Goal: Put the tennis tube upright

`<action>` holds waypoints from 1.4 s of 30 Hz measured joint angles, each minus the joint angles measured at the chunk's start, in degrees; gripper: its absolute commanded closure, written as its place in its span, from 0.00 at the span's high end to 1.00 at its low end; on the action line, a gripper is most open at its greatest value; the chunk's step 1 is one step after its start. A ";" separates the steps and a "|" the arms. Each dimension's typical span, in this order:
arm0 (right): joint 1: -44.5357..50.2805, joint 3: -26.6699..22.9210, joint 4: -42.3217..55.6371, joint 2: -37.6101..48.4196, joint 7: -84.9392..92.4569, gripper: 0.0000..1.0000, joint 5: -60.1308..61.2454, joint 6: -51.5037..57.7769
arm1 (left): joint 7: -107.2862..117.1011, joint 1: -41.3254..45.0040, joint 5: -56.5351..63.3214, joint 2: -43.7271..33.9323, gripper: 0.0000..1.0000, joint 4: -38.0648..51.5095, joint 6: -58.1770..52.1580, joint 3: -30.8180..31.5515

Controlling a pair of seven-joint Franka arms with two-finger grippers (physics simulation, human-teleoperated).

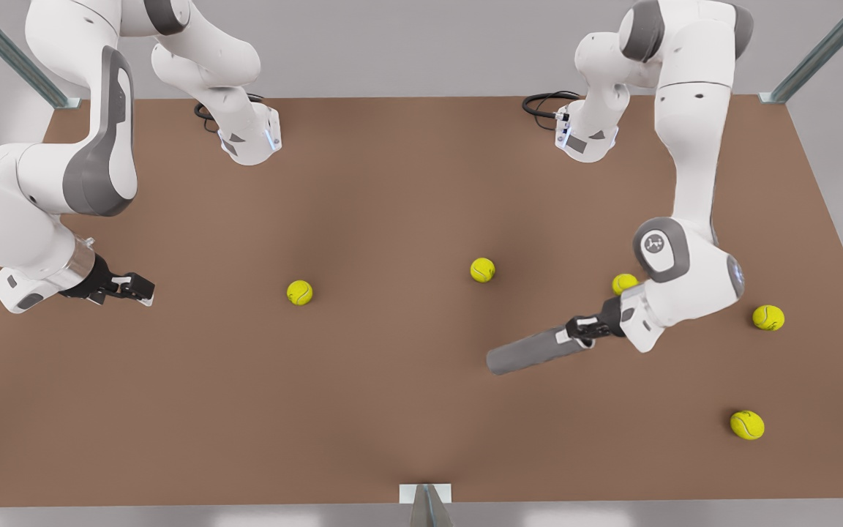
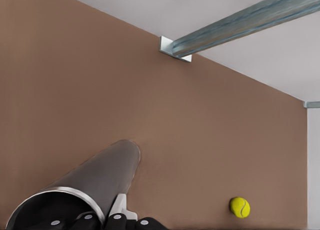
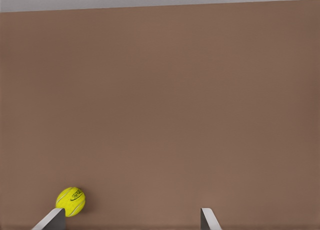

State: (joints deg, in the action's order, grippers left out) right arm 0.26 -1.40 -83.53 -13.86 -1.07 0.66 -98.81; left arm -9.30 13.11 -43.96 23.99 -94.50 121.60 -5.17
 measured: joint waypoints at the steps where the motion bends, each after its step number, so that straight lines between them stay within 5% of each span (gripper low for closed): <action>1: 0.00 0.00 0.00 0.00 0.00 1.00 0.00 0.00 | 0.68 0.00 3.14 -0.40 0.21 0.08 -0.85 -0.27; 14: 0.18 0.00 0.00 0.00 -0.02 1.00 0.00 0.00 | 8.36 2.70 36.27 -2.32 0.21 0.34 -5.67 -0.17; 27: 0.18 0.00 -0.01 0.00 -0.03 1.00 0.05 0.06 | 13.34 2.71 42.11 -1.17 0.21 0.38 -6.35 -0.03; 28: 0.18 0.00 -0.02 0.00 -0.04 1.00 0.06 0.06 | 13.58 2.71 42.13 -1.21 0.28 0.40 -6.46 -0.02; 29: 0.18 0.00 -0.05 0.00 -0.04 1.00 0.07 0.07 | 13.77 2.71 42.09 -1.25 0.51 0.43 -6.55 -0.02; 30: 0.18 0.00 -0.07 0.00 -0.04 1.00 0.07 0.07 | 13.91 2.71 41.98 -1.29 1.00 0.43 -6.63 -0.02; 37: 0.24 0.00 -0.09 0.01 -0.07 1.00 0.09 0.08 | 13.34 2.73 40.46 -2.76 1.00 0.68 -7.84 -0.11; 42: 0.28 0.00 -0.09 0.02 -0.08 1.00 0.09 0.09 | 13.96 2.84 44.23 -11.07 1.00 0.99 -15.43 0.64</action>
State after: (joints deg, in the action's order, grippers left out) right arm 0.54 -1.40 -83.61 -13.85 -1.15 0.75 -98.72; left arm 4.66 15.95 0.27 12.92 -93.52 106.17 -4.53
